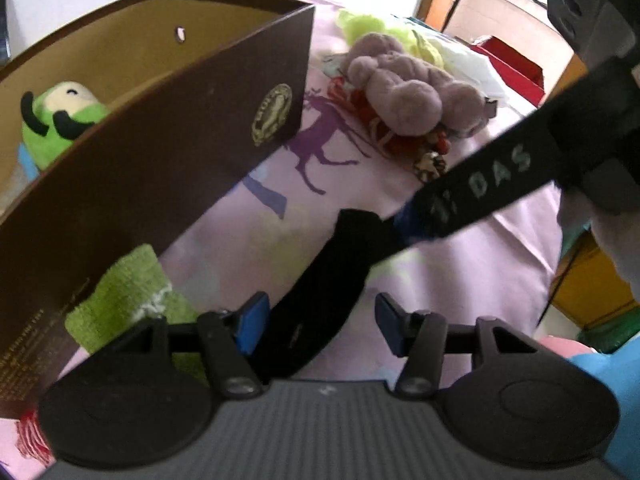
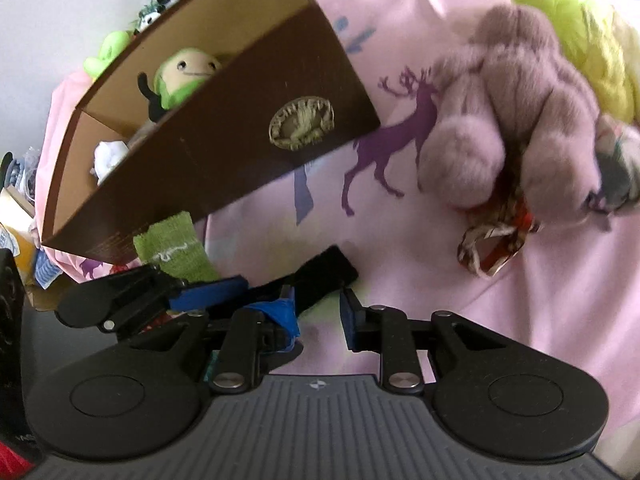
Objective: Organize soft objects
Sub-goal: 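Lift the black sock with the right gripper and carry it over the box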
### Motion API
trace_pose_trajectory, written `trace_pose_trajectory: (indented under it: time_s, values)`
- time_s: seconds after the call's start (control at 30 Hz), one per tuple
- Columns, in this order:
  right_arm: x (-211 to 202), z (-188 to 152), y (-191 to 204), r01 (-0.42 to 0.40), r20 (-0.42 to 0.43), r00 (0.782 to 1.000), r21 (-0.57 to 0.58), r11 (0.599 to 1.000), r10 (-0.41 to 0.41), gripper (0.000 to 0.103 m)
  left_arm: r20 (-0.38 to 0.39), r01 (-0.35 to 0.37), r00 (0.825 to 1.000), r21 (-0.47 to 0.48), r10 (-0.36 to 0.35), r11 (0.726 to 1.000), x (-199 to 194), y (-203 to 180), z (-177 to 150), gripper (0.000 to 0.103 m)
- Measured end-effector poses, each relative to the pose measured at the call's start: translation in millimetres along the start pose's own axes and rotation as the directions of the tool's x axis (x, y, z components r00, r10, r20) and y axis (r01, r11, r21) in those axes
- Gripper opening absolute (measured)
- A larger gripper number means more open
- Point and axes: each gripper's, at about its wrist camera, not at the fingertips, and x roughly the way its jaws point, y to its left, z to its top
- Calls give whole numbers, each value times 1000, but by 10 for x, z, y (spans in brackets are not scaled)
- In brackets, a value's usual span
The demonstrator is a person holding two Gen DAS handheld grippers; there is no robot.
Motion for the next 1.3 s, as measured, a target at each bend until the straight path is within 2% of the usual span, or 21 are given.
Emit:
trace_pose_trajectory:
  time_s: [0.1, 0.13, 0.17, 0.23, 0.27, 0.3, 0.37, 0.5, 0.73, 0.87, 0.97, 1.17, 1.3]
  values:
    - [98, 13, -30, -22, -7, 1000, 36, 999, 23, 7, 10, 0, 1000, -28, 0, 1000, 14, 11, 2, 54]
    - [139, 25, -14, -19, -8, 1000, 39, 999, 19, 6, 16, -5, 1000, -30, 6, 1000, 14, 4, -3, 50]
    - [164, 32, 9, -15, 0, 1000, 35, 999, 15, 7, 23, -11, 1000, -28, 12, 1000, 13, -5, -12, 39]
    - [185, 51, 66, -11, 18, 1000, 18, 1000, 11, 8, 29, -22, 999, -36, 23, 999, 14, -9, -17, 31]
    - [194, 58, 91, -15, 23, 1000, 8, 1000, 15, 9, 32, -21, 999, -46, 23, 999, 15, 0, -17, 23]
    - [209, 61, 120, -20, 26, 999, -10, 1000, 21, 6, 35, -21, 999, -59, 23, 998, 20, 14, -14, 16]
    - [224, 66, 187, -22, 41, 999, -63, 998, 24, 4, 40, -16, 999, -92, 19, 996, 21, 55, -14, 10]
    - [215, 57, 295, -9, 76, 997, -117, 993, 18, 0, 77, -10, 997, -132, 20, 991, -77, 98, -17, 7]
    - [-164, 55, 377, -64, 159, 983, -160, 985, 90, 0, 197, 15, 980, -130, 11, 991, -529, 31, 39, 7]
    - [-476, 59, 503, -97, 226, 963, -207, 973, 144, 0, 276, 24, 961, -111, 7, 994, -870, -15, 112, 7]
    - [-670, 98, 650, -123, 272, 942, -261, 958, 195, 0, 345, 16, 938, -94, 17, 995, -1149, -29, 189, 7]
    - [-876, 341, 1013, -135, 339, 899, -387, 912, 277, 0, 453, -37, 888, -111, 84, 993, -1545, 109, 356, 7]
    - [-845, 558, 1230, -144, 340, 885, -452, 880, 319, 0, 482, -72, 865, -158, 140, 985, -1640, 308, 464, 7]
